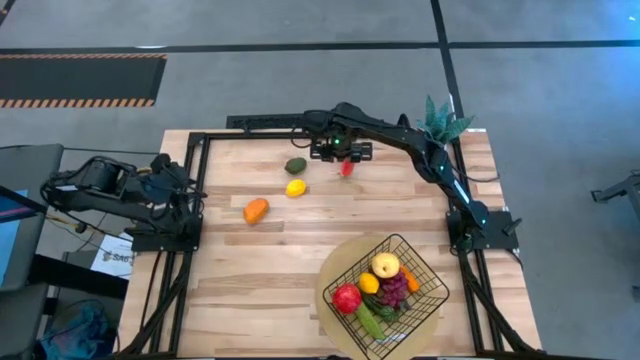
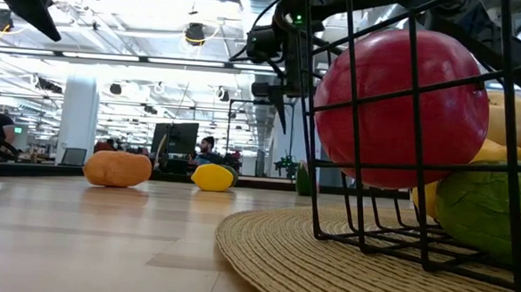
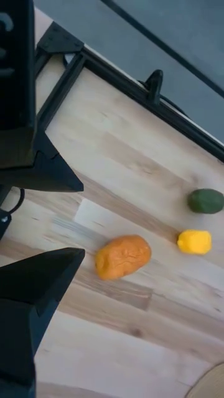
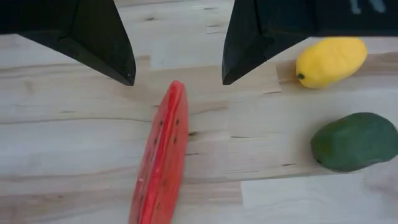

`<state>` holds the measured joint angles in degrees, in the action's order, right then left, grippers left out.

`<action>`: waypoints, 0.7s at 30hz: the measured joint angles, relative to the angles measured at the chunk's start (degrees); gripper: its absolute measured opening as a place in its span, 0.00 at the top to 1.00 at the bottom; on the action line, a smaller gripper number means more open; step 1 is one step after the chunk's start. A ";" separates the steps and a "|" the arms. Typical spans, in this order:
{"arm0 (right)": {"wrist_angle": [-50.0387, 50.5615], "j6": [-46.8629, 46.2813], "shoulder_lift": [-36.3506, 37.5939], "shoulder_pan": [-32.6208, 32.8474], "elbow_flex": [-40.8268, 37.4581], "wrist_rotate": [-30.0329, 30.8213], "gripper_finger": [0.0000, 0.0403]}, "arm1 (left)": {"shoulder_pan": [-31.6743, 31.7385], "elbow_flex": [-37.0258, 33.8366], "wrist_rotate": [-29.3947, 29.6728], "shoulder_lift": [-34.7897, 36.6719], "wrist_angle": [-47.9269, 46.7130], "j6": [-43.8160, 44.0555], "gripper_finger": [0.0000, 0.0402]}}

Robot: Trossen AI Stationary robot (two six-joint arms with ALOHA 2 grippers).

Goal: Build produce basket
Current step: Put the watermelon into the mesh basket

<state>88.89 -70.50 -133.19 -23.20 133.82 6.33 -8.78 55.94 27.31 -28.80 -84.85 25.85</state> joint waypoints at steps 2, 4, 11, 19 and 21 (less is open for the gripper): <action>0.03 0.51 -0.57 -0.08 -0.15 -1.36 0.35 | 0.00 0.00 0.00 0.00 0.19 -0.17 0.64; -0.64 1.30 -1.56 -0.24 -0.02 -2.39 0.35 | 0.00 0.00 0.00 0.00 0.33 -0.18 0.64; 0.87 3.12 -4.49 -0.69 -0.18 -5.10 0.35 | 0.00 0.00 -0.10 -0.01 0.42 -0.20 0.64; 0.88 3.52 -5.70 -2.06 -0.07 -5.07 0.35 | 0.00 0.00 -1.54 0.00 0.37 -1.16 0.64; 1.07 3.67 -5.98 -2.52 -0.13 -5.09 0.35 | 0.00 0.00 -1.55 0.00 0.36 -1.23 0.64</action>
<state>89.96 -66.83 -139.17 -25.72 133.69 1.23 -8.78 55.94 25.76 -28.80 -84.49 24.62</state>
